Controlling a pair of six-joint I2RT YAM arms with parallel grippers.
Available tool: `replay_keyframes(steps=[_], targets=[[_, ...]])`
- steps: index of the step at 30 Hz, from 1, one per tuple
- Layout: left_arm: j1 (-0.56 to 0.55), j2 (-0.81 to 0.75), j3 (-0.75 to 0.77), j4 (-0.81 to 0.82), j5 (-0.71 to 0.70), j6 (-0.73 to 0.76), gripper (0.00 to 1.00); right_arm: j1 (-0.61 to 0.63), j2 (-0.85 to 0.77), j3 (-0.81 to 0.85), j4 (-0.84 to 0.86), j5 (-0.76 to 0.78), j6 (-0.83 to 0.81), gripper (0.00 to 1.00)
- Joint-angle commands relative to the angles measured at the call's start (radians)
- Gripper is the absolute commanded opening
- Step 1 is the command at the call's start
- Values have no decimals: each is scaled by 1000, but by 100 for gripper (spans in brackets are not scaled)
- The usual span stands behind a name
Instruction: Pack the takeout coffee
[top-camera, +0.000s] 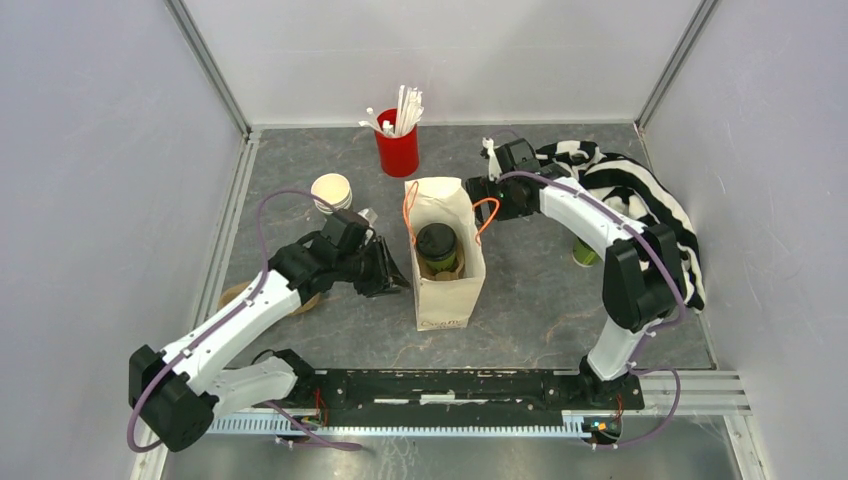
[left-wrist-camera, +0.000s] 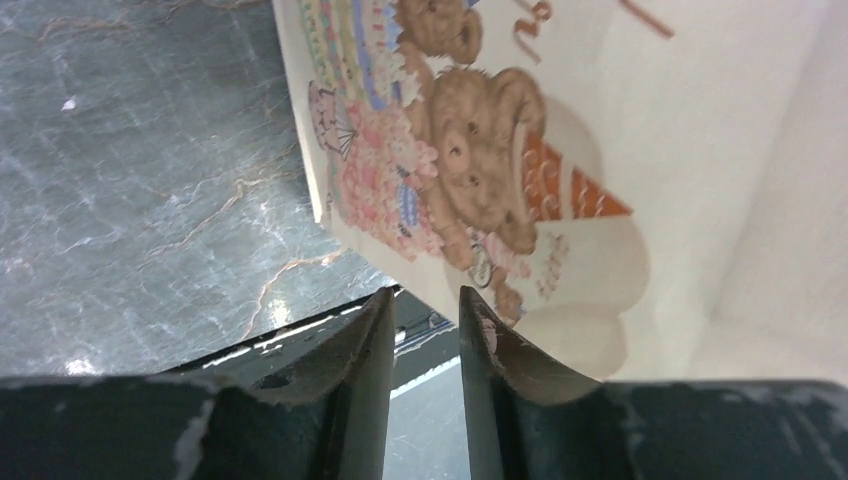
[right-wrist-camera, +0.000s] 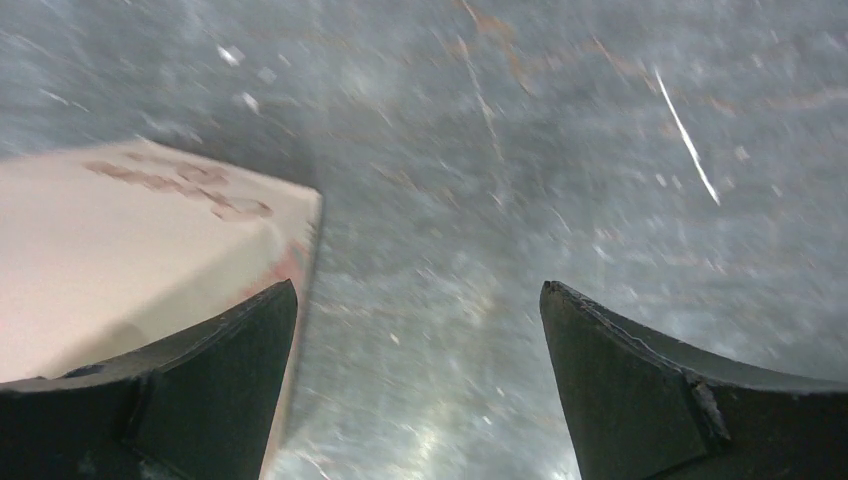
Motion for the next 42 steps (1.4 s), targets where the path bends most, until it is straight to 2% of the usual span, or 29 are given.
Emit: replay_keyframes(steps=[1,6,11,18,27,30,33,38,40,42], targets=[[-4,-71,-46,-46,-52,-65,38,0,-121,-116,-126,135,-126,98],[-7,-63,-110,2,-34,-95,31,6,-243,-315,-4,-28,-52,98],[-36,-28,-133,73,-32,-127,25,40,-262,-352,95,-130,34,98],[-190,51,-175,262,-81,-303,21,51,-179,-260,146,-149,97,98],[-368,214,-125,465,-192,-512,20,62,-48,-91,138,-204,79,98],[-398,239,-59,388,-253,-500,21,57,-13,-34,65,-148,17,98],[-402,178,-65,300,-290,-470,26,33,-5,17,-41,-42,-48,98],[-400,-78,-168,117,-341,-449,35,-6,-49,59,-202,206,-140,98],[-395,-208,-158,-38,-403,-392,42,-16,-105,34,-244,281,-148,98],[-386,-272,-100,-173,-483,-333,47,-16,-168,-22,-259,301,-149,98]])
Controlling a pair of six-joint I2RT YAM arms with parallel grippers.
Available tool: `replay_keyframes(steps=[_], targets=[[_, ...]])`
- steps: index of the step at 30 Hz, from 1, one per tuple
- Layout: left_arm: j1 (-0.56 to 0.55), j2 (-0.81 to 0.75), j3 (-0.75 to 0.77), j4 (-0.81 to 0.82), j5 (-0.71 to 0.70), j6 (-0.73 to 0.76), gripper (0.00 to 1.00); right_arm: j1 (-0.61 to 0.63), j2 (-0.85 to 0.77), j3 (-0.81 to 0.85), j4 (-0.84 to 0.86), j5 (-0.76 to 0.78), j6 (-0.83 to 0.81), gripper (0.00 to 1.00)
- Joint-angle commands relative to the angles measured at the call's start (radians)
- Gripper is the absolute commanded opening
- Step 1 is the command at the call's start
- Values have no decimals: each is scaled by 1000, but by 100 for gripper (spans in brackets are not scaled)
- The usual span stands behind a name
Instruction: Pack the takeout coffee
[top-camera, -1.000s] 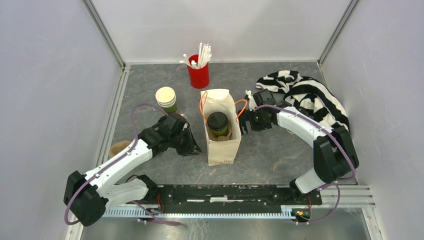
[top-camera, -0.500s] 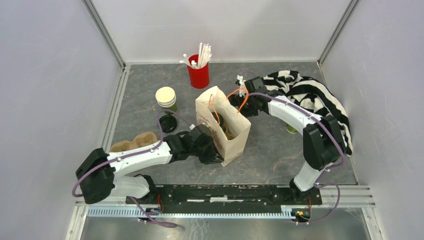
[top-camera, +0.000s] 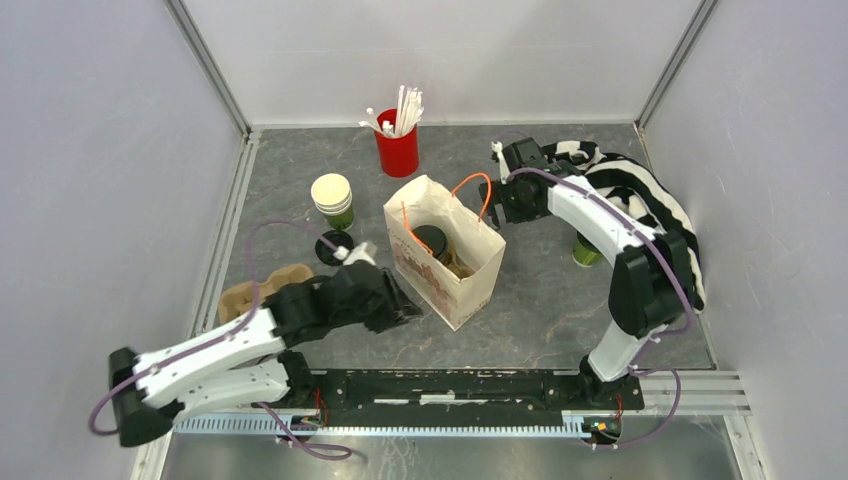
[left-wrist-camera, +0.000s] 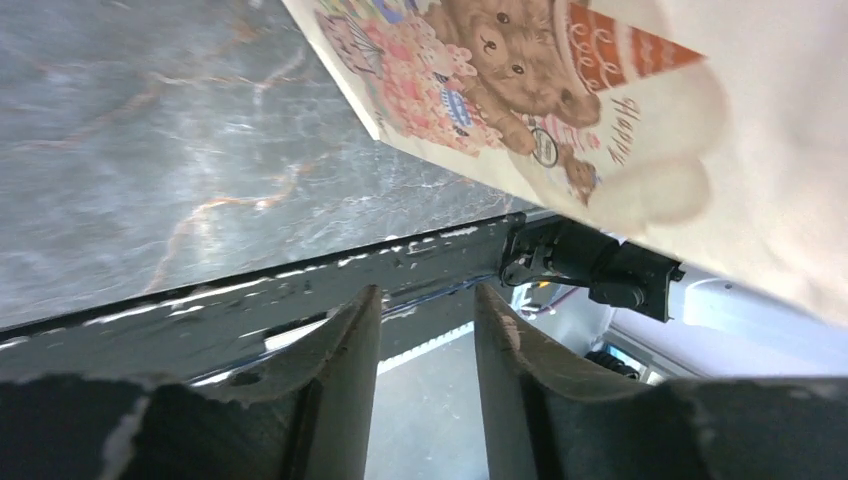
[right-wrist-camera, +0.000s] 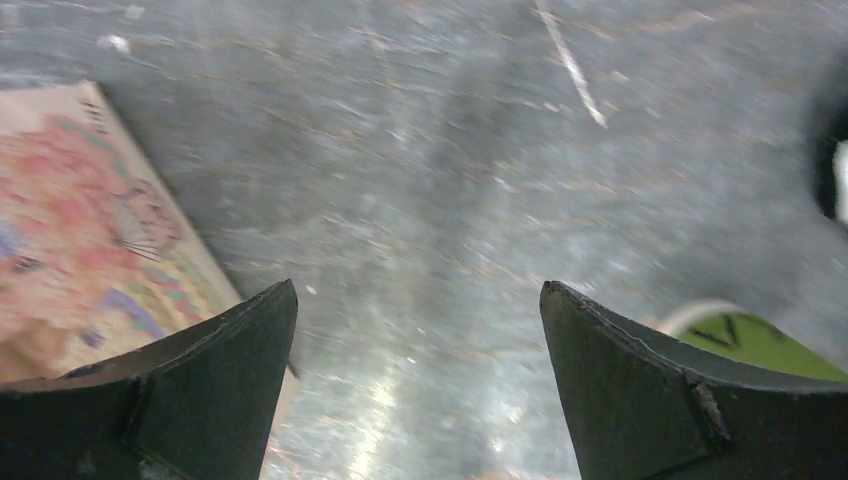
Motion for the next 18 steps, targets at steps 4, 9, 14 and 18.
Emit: replay_keyframes(steps=[4,9,14,18], targets=[[107,-150,219,-496,-269,234,55,-9,-305,-203,-129,127,-28,98],[478,59,429,-500,-133,617,52,-9,-492,-376,-180,17,45,98],[736,240,619,-406,5,769,44,-9,-658,-551,-156,-164,195,98],[757,361,656,-250,119,700,39,-9,-757,-688,-77,-247,319,98]])
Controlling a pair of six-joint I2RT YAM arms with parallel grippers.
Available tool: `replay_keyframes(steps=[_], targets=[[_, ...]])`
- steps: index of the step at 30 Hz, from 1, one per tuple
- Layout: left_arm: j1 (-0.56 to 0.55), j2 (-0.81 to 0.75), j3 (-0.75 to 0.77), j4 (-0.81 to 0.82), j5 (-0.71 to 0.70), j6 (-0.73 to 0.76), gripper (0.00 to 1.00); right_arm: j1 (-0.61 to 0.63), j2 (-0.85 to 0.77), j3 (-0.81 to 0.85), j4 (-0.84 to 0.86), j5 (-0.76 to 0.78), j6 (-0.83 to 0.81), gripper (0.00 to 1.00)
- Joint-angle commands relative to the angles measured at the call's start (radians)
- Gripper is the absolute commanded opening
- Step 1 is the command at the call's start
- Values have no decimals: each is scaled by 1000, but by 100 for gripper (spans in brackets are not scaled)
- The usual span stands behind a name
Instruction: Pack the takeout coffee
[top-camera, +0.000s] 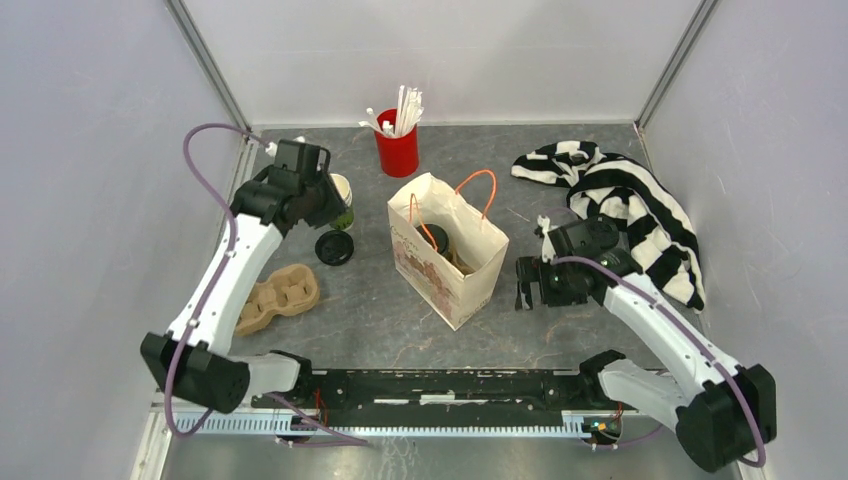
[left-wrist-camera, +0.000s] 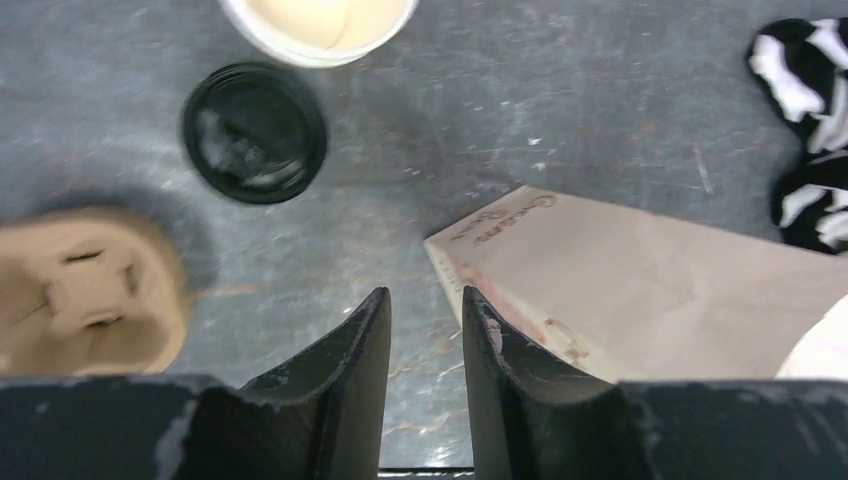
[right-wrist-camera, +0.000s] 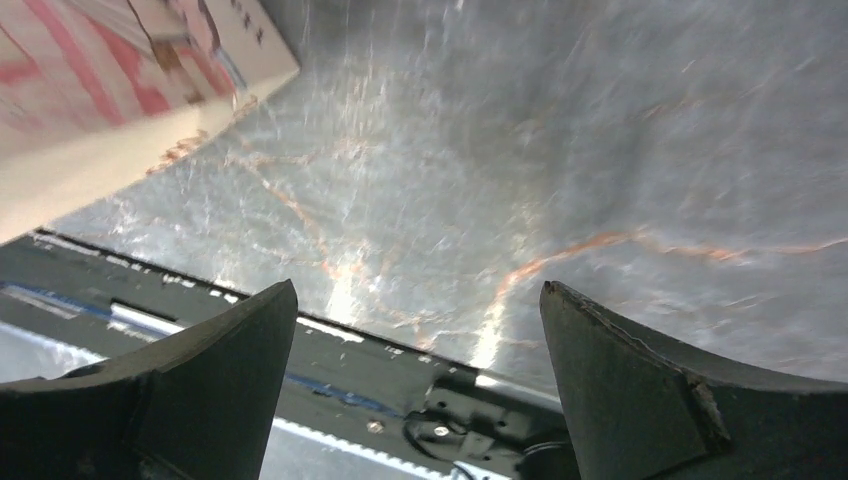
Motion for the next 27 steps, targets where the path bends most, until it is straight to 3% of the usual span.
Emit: replay_keyframes(steps=[1,8,14,27], targets=[[14,94,45,192,181,49,38,3,-95,-126,109,-148,191,98],[-18,216,41,258,247,104,47,5,-134,-293,395,-245,421,98],[-55,259,-54,307,320,117,52,6,-45,-284,485,-214,397,98],[-153,239,-154,299,301,91,54,2,153,-124,525,-76,306,98]])
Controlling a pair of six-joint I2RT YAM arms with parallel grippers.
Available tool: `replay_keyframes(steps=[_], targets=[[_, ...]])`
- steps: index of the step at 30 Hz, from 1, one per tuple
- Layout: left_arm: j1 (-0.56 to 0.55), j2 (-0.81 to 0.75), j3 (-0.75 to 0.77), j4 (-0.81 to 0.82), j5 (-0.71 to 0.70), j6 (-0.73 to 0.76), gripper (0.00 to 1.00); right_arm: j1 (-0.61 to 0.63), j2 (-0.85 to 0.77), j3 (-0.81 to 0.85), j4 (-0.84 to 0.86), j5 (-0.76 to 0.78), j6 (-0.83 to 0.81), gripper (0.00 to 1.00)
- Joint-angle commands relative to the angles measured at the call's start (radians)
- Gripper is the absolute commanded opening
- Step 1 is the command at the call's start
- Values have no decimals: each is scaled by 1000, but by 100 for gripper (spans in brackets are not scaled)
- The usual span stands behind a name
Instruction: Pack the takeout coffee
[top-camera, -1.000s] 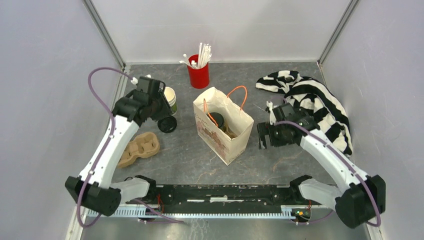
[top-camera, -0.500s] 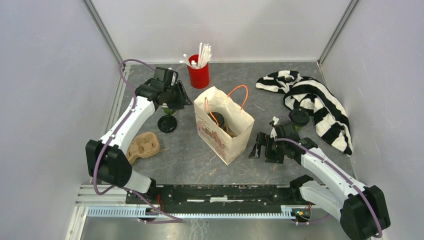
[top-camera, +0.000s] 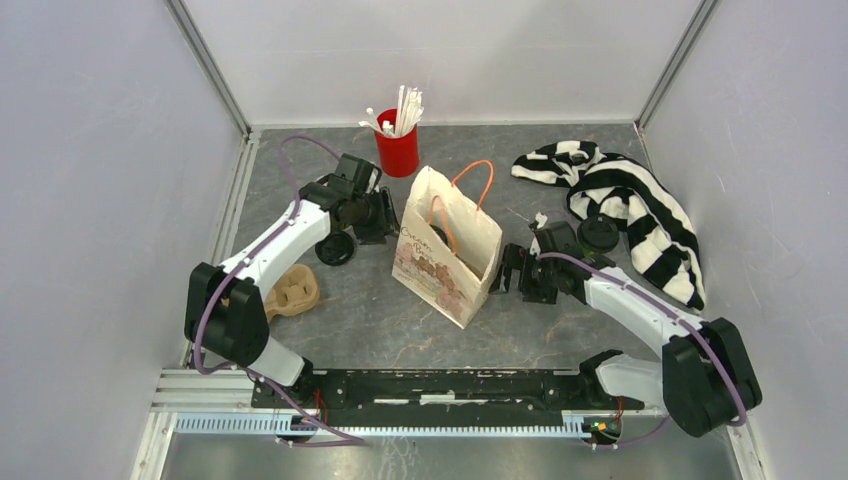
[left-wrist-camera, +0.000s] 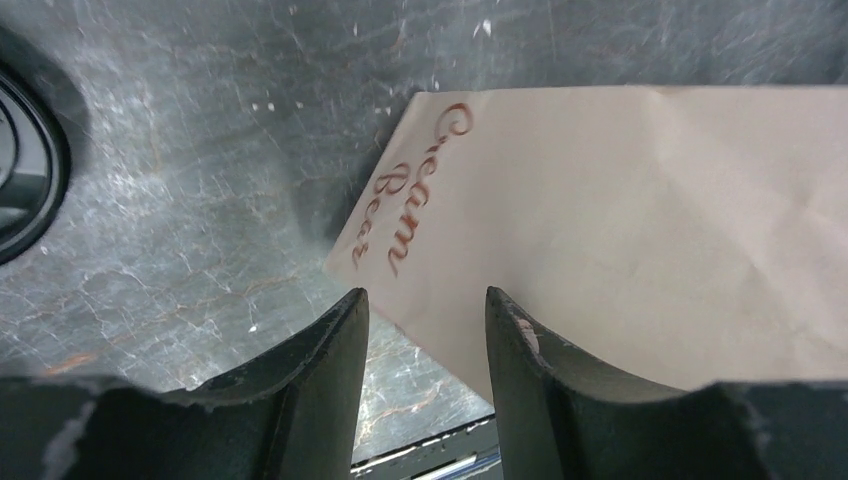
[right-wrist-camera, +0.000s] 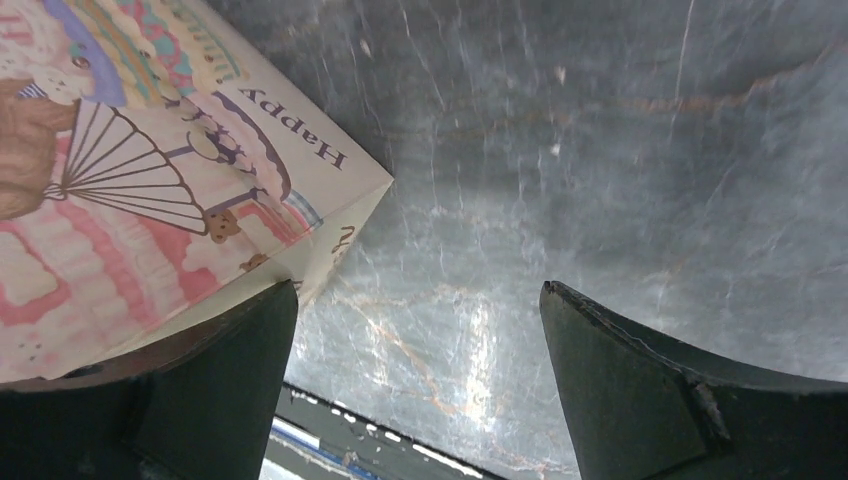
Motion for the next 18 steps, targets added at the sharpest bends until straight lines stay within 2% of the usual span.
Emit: replay_keyframes(steps=[1,10,14,18], targets=[[-46,-62,-57,20,6,-5,53,-3,50,121,43,97,-66,98],[-57,-275,-230,-13,8,-73,53,-14,187,346,-101,270,-303,98],[-57,-384,-253,-89,-50,-40,62,-14,180,403,-183,340,-388,98],[-56,-442,-199,-180,-107,16,69,-14,129,486,-321,427,-487,98]])
